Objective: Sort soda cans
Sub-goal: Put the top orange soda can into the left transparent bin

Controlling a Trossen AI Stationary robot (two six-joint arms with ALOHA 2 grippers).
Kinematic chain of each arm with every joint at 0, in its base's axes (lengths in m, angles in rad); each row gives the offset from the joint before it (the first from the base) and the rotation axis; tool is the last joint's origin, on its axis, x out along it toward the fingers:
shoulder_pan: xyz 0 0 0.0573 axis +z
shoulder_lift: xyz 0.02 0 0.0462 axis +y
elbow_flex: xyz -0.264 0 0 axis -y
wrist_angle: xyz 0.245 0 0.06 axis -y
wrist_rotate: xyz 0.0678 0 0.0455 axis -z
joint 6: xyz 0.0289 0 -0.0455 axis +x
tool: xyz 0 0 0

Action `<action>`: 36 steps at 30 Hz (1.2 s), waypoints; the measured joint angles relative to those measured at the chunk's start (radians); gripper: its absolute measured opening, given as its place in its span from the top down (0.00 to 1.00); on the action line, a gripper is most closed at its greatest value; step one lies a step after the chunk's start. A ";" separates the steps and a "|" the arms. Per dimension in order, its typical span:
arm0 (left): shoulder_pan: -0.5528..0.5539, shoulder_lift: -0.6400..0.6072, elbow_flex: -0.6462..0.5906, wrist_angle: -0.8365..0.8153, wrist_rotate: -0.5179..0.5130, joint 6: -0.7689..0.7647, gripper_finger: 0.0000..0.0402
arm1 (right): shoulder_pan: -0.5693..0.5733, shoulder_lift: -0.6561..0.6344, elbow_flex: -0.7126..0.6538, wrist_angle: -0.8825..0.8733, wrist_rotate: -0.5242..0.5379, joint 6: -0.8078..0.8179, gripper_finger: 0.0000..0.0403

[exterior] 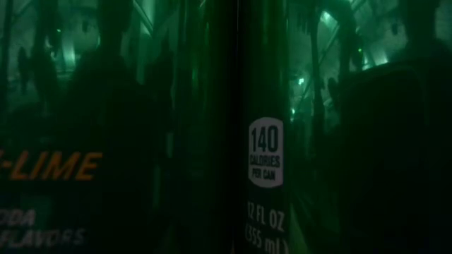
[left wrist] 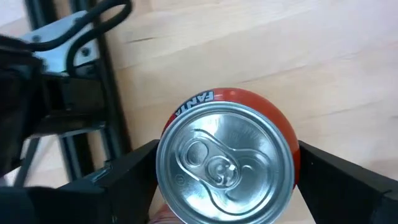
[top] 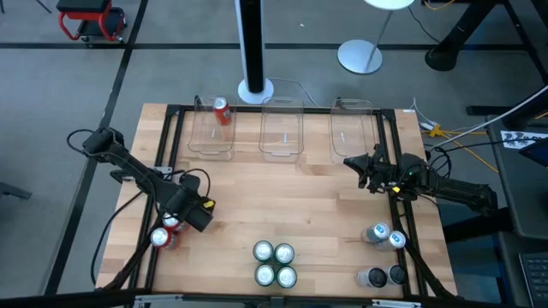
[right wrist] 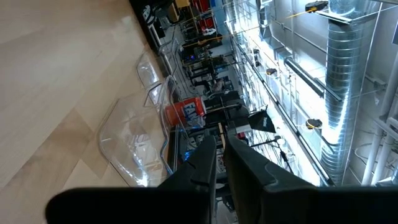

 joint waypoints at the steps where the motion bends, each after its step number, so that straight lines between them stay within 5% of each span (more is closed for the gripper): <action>1: 0.000 -0.001 0.000 0.020 -0.020 0.013 0.17 | 0.000 0.000 0.000 0.000 0.000 0.000 0.91; 36: 0.072 0.006 -0.109 0.253 -0.050 0.193 0.18 | 0.000 0.098 0.000 0.003 -0.008 0.016 0.91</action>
